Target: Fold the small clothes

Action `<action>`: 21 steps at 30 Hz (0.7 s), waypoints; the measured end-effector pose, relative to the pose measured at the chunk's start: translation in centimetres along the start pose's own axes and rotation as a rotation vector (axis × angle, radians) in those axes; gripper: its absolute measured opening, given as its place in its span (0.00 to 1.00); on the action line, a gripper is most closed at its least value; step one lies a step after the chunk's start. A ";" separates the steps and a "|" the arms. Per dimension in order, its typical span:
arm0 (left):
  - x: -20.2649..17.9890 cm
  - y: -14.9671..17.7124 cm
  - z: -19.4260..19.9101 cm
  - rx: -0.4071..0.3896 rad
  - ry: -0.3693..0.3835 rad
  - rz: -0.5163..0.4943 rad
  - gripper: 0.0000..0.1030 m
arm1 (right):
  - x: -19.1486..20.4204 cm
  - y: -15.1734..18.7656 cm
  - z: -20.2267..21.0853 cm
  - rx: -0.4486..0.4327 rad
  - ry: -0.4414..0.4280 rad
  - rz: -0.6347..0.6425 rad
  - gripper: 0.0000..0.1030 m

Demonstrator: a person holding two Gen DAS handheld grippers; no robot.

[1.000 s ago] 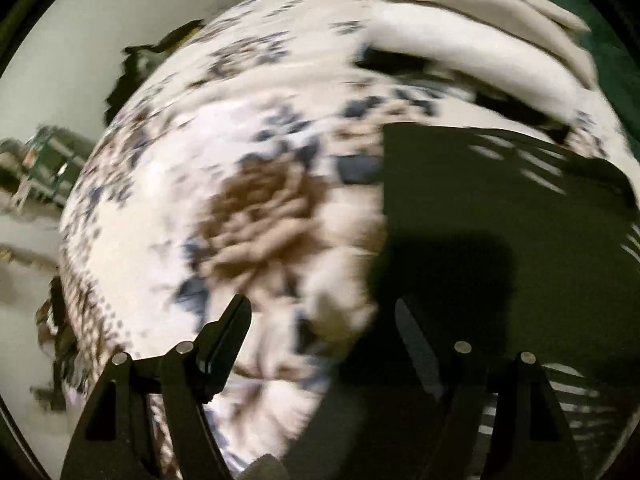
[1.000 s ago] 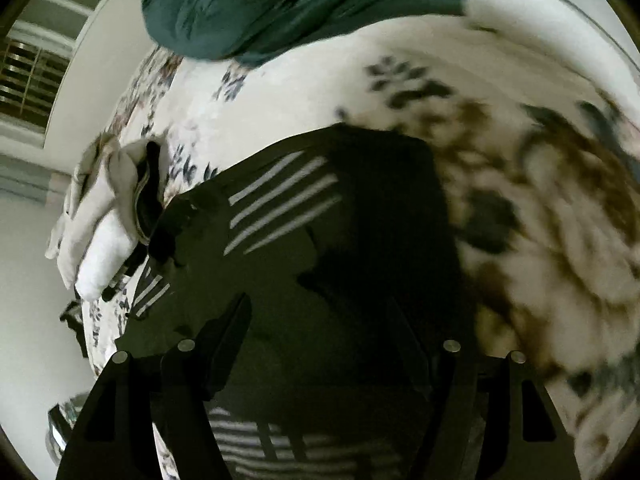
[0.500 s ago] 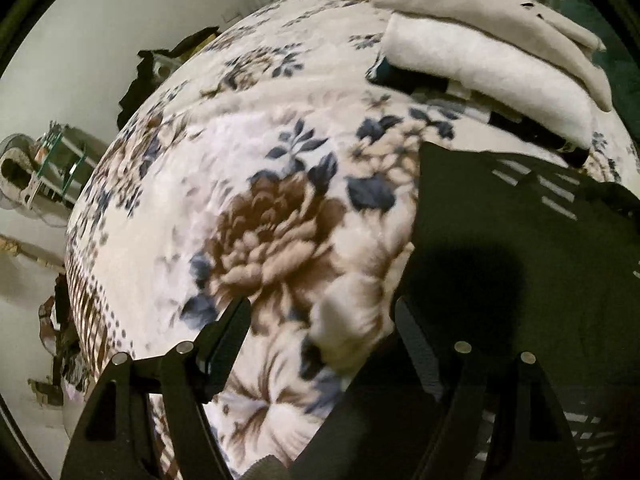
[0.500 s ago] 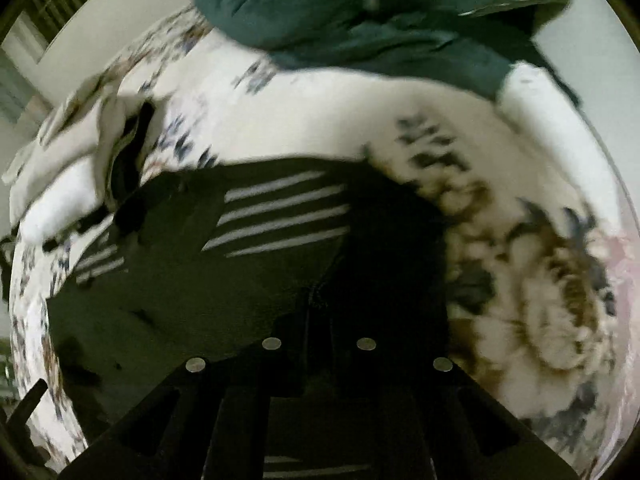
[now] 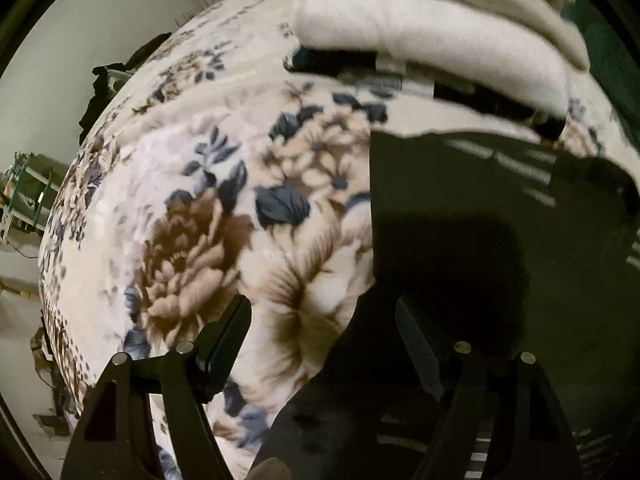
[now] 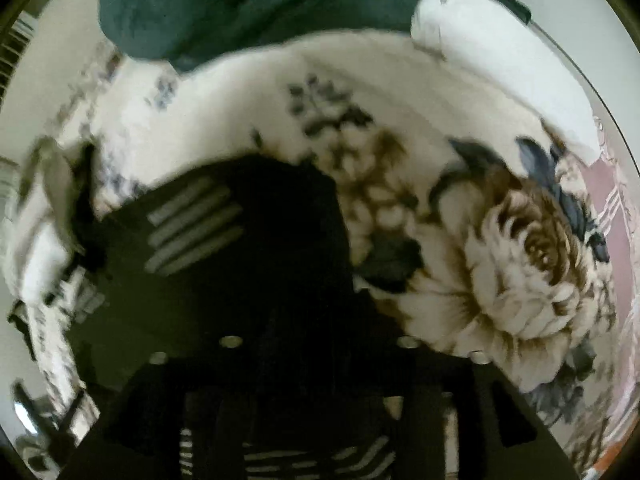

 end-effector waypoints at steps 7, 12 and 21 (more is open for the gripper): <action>1.1 1.1 -1.6 0.029 -0.015 0.001 0.71 | 9.0 -0.9 -0.1 -0.036 -0.105 0.313 0.57; 1.4 1.2 -2.0 0.032 -0.001 -0.005 0.71 | 16.9 0.7 -3.6 -0.023 -0.017 0.626 0.57; 2.0 1.4 -2.9 0.049 0.052 -0.005 0.73 | 17.3 -1.1 -3.0 -0.167 0.160 0.518 0.00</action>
Point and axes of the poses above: each gripper's, at about its wrist camera, not at the fingertips, and z roughly against the way its jaws point, x to its left, y to its underside, the point moved 3 cm from there along -z, roughly the way its jaws point, and after that the axes turned 15 degrees about y, right-handed, at the moved point
